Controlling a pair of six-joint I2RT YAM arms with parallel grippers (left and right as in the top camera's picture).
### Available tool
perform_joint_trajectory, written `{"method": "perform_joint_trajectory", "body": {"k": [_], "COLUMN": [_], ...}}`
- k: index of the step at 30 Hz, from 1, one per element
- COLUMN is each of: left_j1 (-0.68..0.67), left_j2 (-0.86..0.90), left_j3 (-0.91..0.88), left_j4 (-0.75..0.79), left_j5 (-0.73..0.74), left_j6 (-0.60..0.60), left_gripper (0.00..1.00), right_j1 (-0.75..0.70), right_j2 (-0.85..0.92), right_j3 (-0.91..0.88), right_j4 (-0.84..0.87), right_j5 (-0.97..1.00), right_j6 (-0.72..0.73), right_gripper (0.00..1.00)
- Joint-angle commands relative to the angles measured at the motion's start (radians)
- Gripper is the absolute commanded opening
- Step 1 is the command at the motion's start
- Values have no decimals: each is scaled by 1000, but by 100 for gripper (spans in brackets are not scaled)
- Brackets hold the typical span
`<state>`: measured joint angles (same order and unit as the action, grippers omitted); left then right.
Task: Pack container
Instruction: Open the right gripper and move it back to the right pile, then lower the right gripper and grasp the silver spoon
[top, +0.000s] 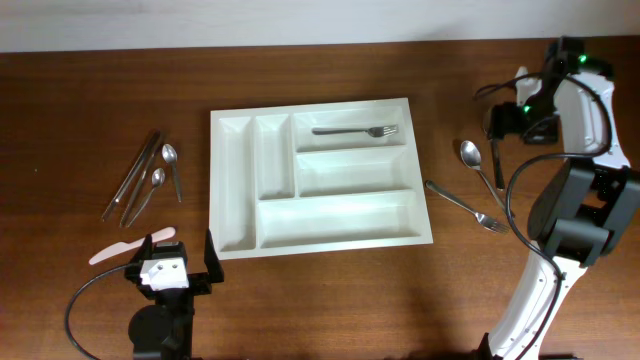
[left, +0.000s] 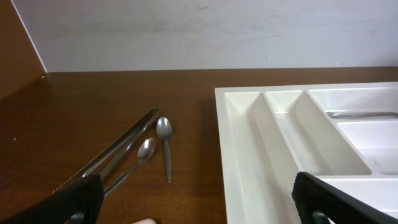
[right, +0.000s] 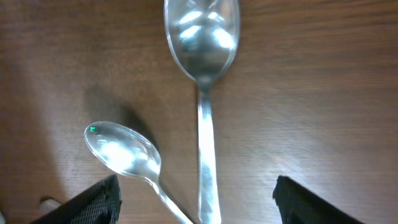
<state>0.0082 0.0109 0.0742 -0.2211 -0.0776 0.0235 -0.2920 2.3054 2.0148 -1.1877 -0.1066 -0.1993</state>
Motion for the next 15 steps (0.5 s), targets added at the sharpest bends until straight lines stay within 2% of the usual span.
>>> {"method": "perform_joint_trajectory", "body": {"k": [1,15], "left_j1": [6,6], "left_j2": [-6,-6], "left_j3": [-8,-8], "left_j4": [4,4], "left_j5": [14,14], "left_j6": [16,16], "left_gripper": [99,99], "right_j1": [2,3], "right_j2": [-6,25], "right_j3": [-77,-101], "right_j4": [42,204], "right_j5": [-59,-70], "right_j6": [-29,-29], "right_gripper": [79,78]}}
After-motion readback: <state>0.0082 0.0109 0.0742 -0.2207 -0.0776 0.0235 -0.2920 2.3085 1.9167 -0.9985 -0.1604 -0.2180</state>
